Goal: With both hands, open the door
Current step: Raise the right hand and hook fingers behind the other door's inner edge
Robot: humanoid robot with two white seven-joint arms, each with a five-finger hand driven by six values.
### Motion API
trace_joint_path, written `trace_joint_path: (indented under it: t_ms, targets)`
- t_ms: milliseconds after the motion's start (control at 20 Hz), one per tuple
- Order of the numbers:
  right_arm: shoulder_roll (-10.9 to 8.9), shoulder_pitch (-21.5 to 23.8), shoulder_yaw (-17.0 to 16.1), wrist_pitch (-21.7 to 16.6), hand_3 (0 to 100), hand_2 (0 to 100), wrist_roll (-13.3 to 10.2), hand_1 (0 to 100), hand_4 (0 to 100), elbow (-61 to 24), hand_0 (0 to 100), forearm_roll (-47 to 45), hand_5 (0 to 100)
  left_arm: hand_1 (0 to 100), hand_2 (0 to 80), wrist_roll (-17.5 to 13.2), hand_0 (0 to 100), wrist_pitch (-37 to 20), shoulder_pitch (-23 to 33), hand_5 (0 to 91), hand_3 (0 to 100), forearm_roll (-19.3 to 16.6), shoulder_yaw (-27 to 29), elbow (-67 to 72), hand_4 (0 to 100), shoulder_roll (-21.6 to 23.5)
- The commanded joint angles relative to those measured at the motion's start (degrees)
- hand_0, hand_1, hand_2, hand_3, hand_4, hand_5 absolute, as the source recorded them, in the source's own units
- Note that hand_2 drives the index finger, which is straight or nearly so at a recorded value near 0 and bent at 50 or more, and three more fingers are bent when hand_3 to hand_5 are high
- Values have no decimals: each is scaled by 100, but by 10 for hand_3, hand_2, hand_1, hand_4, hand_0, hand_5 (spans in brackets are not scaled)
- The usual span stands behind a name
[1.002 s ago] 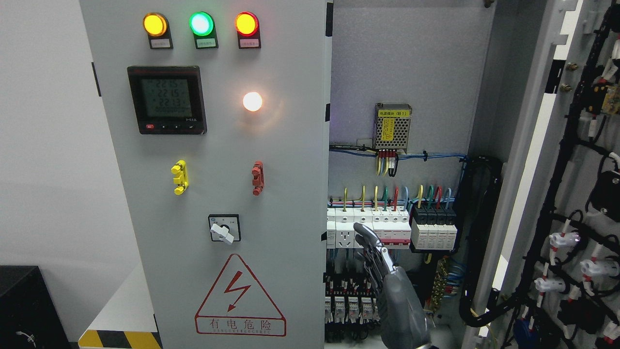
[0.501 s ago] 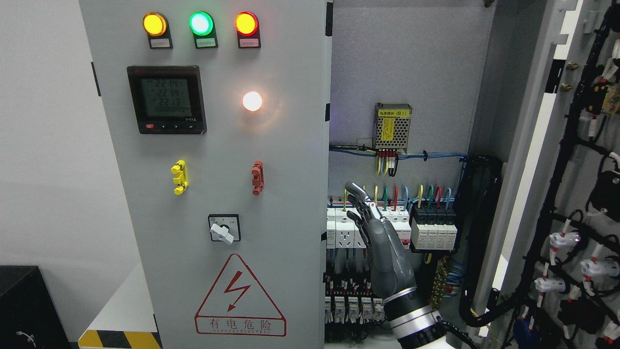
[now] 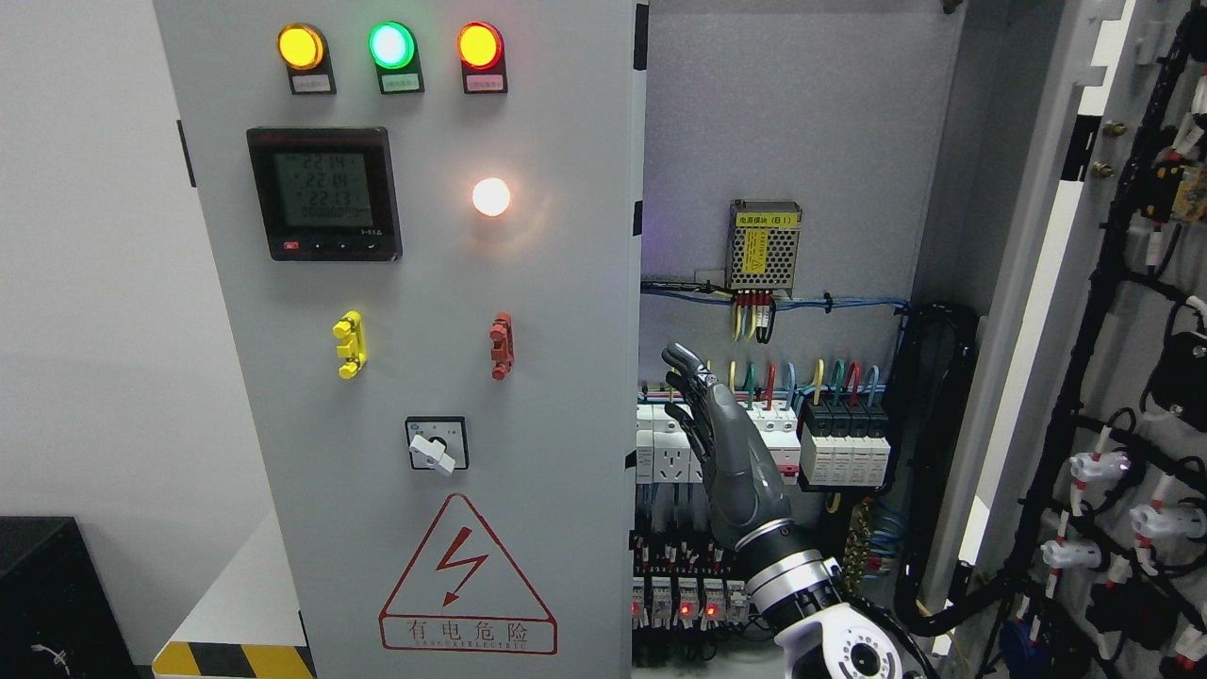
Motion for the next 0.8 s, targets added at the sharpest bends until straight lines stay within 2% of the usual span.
trace_joint_path:
  t_ms: [0, 50, 100, 301, 551, 601, 701, 751]
  targets:
    - [3, -187, -43, 139, 0, 0, 311, 0, 0, 471, 0, -136, 0, 0, 0, -2, 0, -5, -105, 0, 0, 4, -2, -3, 0, -1]
    - [3, -196, -43, 183, 0, 0, 522, 0, 0, 471, 0, -136, 0, 0, 0, -2, 0, 4, -105, 0, 0, -5, -2, -3, 0, -1]
    - [12, -196, -52, 227, 0, 0, 559, 0, 0, 462, 0, -136, 0, 0, 0, -2, 0, -5, -105, 0, 0, -5, -2, -3, 0, -1]
    - [12, -327, -227, 289, 0, 0, 612, 0, 0, 594, 0, -153, 0, 0, 0, -2, 0, 4, -105, 0, 0, -5, -2, -3, 0, -1]
    - [-5, -398, -271, 509, 0, 0, 639, 0, 0, 542, 0, -830, 0, 0, 0, -2, 0, -5, -105, 0, 0, 3, -2, -3, 0, -1]
    - [-5, -398, -271, 509, 0, 0, 734, 0, 0, 533, 0, -830, 0, 0, 0, -2, 0, 4, -105, 0, 0, 4, -2, -3, 0, -1]
    - [-14, -424, -315, 509, 0, 0, 1103, 0, 0, 559, 0, -839, 0, 0, 0, -2, 0, -5, -105, 0, 0, -5, -2, -3, 0, -1]
    - [-5, -459, -350, 518, 0, 0, 1191, 0, 0, 568, 0, -839, 0, 0, 0, -2, 0, 4, -105, 0, 0, 3, -2, -3, 0, -1]
